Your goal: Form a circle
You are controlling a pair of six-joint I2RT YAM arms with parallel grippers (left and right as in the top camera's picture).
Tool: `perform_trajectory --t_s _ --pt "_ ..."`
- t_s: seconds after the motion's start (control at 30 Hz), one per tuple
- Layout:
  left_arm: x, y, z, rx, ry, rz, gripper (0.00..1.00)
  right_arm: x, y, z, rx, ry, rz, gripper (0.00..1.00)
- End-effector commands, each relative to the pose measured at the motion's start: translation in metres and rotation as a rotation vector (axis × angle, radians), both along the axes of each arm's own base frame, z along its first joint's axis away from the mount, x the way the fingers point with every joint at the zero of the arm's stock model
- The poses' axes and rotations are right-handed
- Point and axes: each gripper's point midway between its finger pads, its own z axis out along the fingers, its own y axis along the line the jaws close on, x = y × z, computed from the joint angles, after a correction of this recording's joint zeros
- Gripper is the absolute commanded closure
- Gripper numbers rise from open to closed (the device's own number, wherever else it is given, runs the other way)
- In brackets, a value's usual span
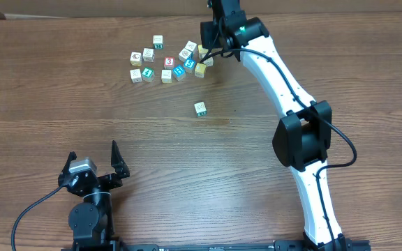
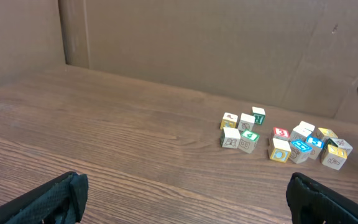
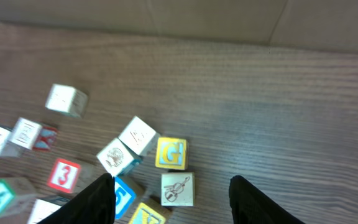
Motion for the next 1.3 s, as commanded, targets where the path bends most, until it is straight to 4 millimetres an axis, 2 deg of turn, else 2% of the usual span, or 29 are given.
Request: perform_trajectory --t_s 0.0,0.27,0.37,0.43,0.63,0.77,1.0,1.13,1.2,1.27 --pt "0.0 -0.005 0.001 0.018 -0.003 -0.022 0.0 0.001 -0.002 -0.002 -0.004 -0.002 -0.005 0.43" --pt "0.0 -0.005 0.0 0.018 -0.003 -0.022 0.0 -0.001 0.001 -0.088 -0.054 0.113 0.001 0.44" --pt "0.0 -0.005 0.0 0.018 -0.003 -0.022 0.0 -0.004 0.0 -0.112 -0.069 0.149 0.001 0.44" --pt "0.0 -0.005 0.0 0.018 -0.003 -0.022 0.01 -0.005 0.003 -0.12 -0.064 0.162 0.011 0.44" --pt "0.0 -0.005 0.0 0.018 -0.003 -0.022 0.0 -0.006 0.016 -0.12 -0.008 0.165 0.051 0.45" --pt "0.0 -0.005 0.001 0.018 -0.003 -0.022 0.0 -0.005 0.015 -0.12 -0.009 0.163 0.05 0.5" --pt "0.0 -0.005 0.0 0.018 -0.003 -0.022 0.0 0.002 0.009 -0.117 -0.04 0.128 0.026 0.47" --pt "0.0 -0.005 0.0 0.018 -0.003 -0.022 0.01 0.003 0.009 -0.115 -0.038 0.121 0.027 0.57" --pt "0.0 -0.005 0.001 0.018 -0.003 -0.022 0.0 0.003 0.009 -0.113 -0.037 0.12 0.027 0.67" --pt "0.0 -0.005 0.0 0.018 -0.003 -0.022 0.0 0.003 0.009 -0.109 -0.036 0.116 0.025 0.68"
